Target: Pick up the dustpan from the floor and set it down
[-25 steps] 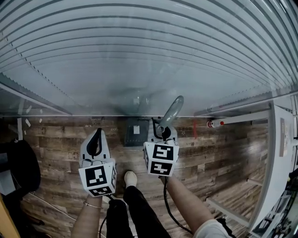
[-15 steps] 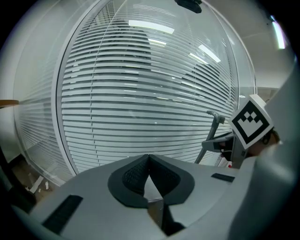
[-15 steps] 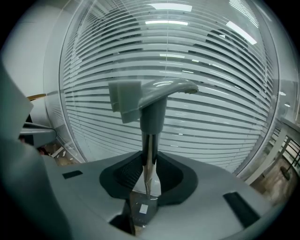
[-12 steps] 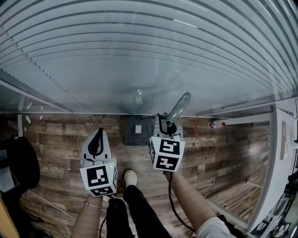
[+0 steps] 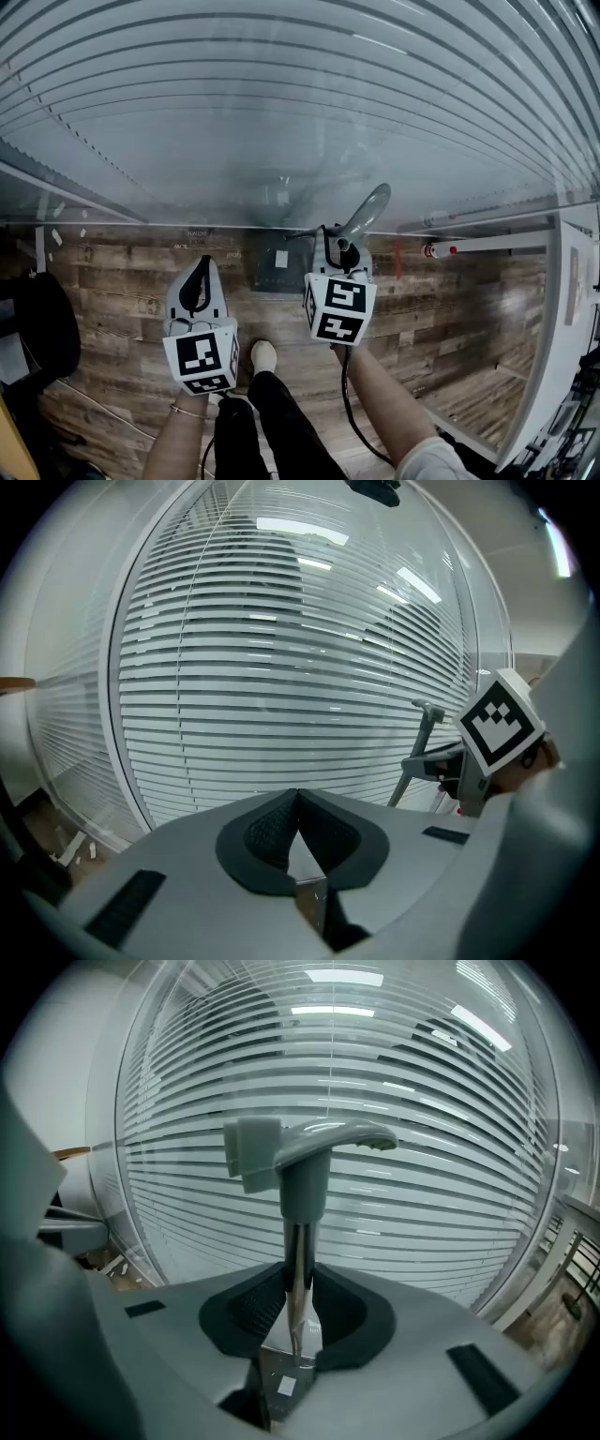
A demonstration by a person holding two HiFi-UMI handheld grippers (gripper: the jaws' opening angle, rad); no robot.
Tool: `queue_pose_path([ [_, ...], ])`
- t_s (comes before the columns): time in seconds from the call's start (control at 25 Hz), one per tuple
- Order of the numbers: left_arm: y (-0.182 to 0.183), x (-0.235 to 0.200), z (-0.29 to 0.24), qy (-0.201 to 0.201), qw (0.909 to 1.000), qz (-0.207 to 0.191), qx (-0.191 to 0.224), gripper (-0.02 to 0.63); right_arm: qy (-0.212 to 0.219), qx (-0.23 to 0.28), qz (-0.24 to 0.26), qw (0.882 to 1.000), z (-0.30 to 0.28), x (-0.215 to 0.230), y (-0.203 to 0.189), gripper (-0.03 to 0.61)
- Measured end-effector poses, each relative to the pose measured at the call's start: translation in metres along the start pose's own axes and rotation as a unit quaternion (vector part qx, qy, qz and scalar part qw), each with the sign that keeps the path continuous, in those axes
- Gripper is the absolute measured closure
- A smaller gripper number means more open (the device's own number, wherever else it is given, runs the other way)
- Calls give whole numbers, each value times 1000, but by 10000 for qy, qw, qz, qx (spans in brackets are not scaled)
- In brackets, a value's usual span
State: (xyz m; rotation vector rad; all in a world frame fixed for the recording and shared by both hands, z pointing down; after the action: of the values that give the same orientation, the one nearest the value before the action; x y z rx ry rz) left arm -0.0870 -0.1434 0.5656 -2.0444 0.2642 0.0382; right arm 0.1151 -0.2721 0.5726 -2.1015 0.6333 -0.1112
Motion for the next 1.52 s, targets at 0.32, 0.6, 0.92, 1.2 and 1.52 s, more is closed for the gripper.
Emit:
queue_pose_path([
  [0.32,0,-3,0,17,10000,14,5,595,-19,16,-41,10000,0,1,-2,477],
  [0.6,2,-6,5,27,10000,0,27,595,-46,-35,-169,9998,1,2,-4,462],
  [0.92,5,-13,15,47,9999,-26,95,595,-137,-142,-373,9991,14,1,-16,453],
  [1.2,9,-9,36,-167,9996,-193,151,595,-402,-130,-703,9966,50,1,-20,451],
  [1.52,75,2,82,-490,9968,-321,545,595,-492,65,-894,9948,134,2,16,463],
])
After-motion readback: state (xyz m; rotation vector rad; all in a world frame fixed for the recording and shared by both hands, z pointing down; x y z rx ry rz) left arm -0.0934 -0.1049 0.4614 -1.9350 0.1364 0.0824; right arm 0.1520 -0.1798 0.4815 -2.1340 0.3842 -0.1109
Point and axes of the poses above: the fingertips, and each gripper's own axes: z backward along the fingers, x to its right, y out of its top, the point moved 10 cm from there along z, backward along the fingers, and after that the axes turned 4 degrees about z, right-handed, at the moved point
